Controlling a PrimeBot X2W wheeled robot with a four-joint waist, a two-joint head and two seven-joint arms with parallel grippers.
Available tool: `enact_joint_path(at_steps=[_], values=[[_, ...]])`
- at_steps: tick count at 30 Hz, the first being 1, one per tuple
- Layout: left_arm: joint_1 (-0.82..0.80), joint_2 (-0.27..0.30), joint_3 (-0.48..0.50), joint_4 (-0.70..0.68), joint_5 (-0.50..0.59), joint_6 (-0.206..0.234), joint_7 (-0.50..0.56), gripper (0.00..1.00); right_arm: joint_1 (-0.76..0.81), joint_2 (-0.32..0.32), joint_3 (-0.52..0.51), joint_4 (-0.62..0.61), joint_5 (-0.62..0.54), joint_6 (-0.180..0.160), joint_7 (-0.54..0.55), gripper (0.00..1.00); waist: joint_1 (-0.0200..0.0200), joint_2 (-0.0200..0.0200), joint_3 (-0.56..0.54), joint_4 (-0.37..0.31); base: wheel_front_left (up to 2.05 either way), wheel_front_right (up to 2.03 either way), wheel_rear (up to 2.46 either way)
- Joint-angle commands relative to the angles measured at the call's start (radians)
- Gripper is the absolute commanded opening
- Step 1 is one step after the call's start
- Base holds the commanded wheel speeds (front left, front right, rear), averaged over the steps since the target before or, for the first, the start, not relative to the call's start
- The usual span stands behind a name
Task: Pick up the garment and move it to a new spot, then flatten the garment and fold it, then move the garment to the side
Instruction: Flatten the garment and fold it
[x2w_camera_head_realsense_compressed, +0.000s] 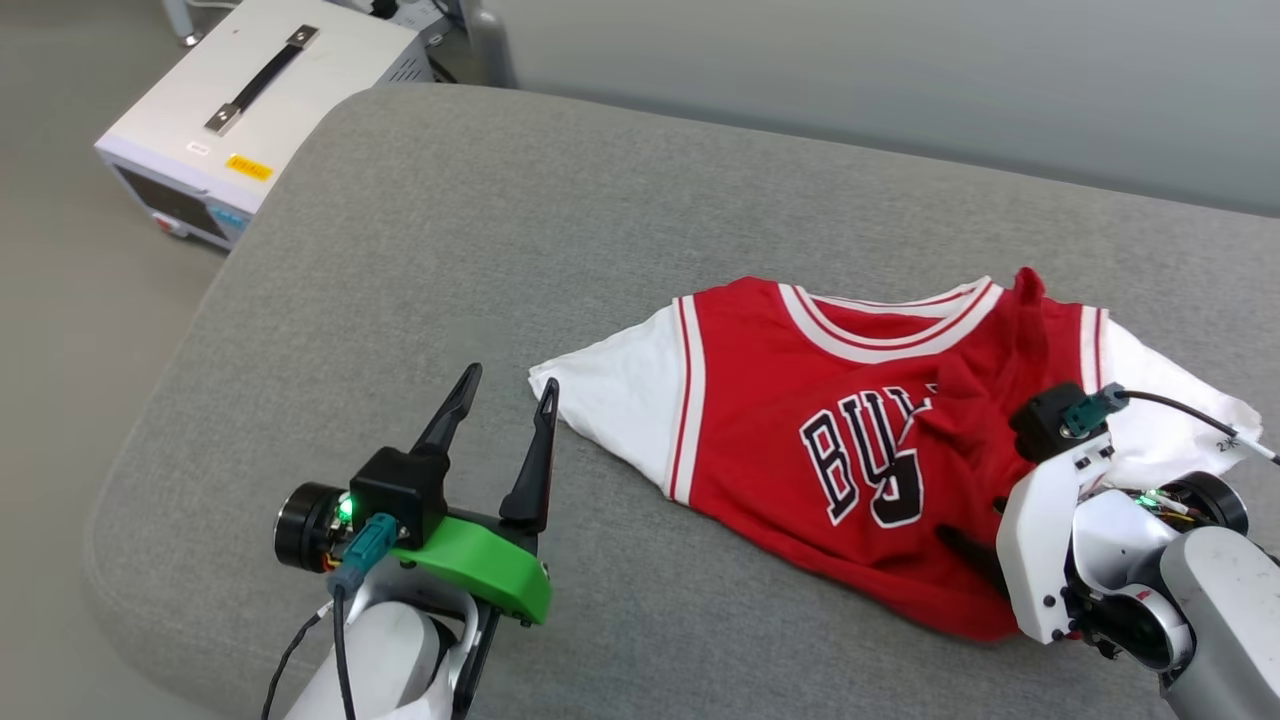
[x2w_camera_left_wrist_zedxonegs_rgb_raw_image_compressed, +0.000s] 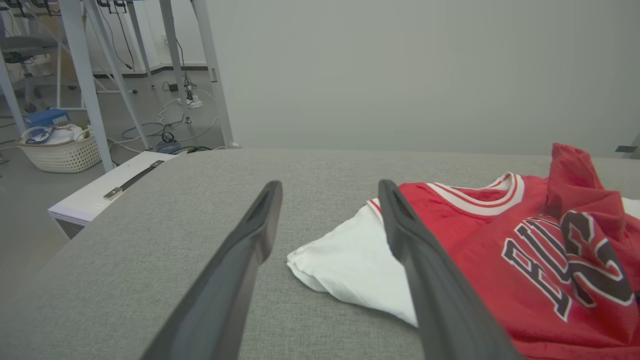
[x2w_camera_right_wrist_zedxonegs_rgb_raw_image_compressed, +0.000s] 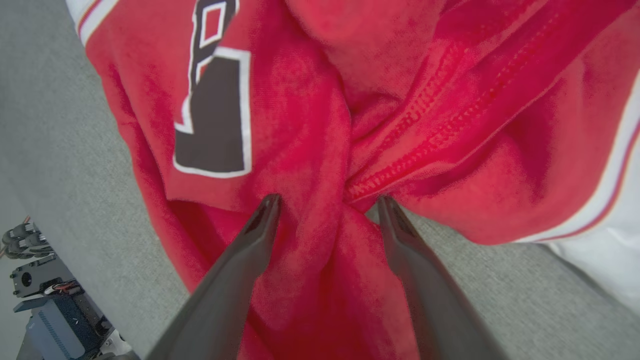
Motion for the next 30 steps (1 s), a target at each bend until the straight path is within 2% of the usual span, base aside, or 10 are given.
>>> enact_joint_path(at_steps=[1, 7, 8, 9, 10, 17, 25, 29, 30], values=[[0.015, -0.009, 0.012, -0.002, 0.014, -0.009, -0.006, 1.0, -0.025, -0.006, 0.017, 0.027, 0.003, -0.001, -0.003, 1.0, 0.0, 0.0, 0.02, 0.029, 0.0, 0.0, 0.0], [0.019, -0.034, 0.052, 0.001, 0.044, -0.035, -0.006, 1.0, -0.05, -0.006, 0.053, 0.146, 0.01, -0.001, -0.007, 1.0, 0.0, 0.0, 0.04, 0.049, 0.0, 0.0, 0.0], [0.021, -0.039, 0.058, 0.003, 0.049, -0.039, -0.006, 1.0, -0.049, -0.007, 0.056, 0.167, 0.012, -0.001, -0.004, 0.41, 0.0, 0.0, 0.041, 0.05, 0.0, 0.0, 0.0], [0.022, -0.042, 0.062, 0.005, 0.053, -0.042, -0.006, 1.0, -0.048, -0.008, 0.055, 0.181, 0.014, -0.001, -0.006, 0.15, 0.0, 0.0, 0.042, 0.05, 0.0, 0.0, 0.0], [0.024, -0.045, 0.067, 0.009, 0.057, -0.046, -0.006, 1.0, -0.045, -0.007, 0.05, 0.197, 0.017, -0.001, -0.009, 0.0, 0.0, 0.0, 0.041, 0.05, 0.0, 0.0, 0.0], [0.041, -0.058, 0.099, 0.038, 0.077, -0.07, -0.006, 1.0, 0.014, 0.002, -0.024, 0.234, 0.046, -0.001, -0.038, 0.0, 0.0, 0.0, 0.015, 0.014, 0.0, 0.0, 0.0], [0.063, -0.066, 0.128, 0.059, 0.095, -0.087, -0.006, 1.0, 0.165, 0.011, -0.187, 0.157, 0.044, -0.001, -0.037, 0.0, 0.0, 0.0, -0.029, -0.055, 0.0, 0.0, 0.0], [0.072, -0.072, 0.137, 0.068, 0.102, -0.093, -0.006, 1.0, 0.264, 0.053, -0.29, 0.092, 0.022, -0.001, -0.009, 0.0, 0.0, 0.0, -0.039, -0.079, 0.0, 0.0, 0.0], [0.077, -0.075, 0.141, 0.083, 0.104, -0.1, -0.006, 1.0, 0.344, 0.107, -0.361, 0.033, -0.005, -0.001, 0.027, 0.0, 0.0, 0.0, -0.044, -0.089, 0.0, 0.0, 0.0]])
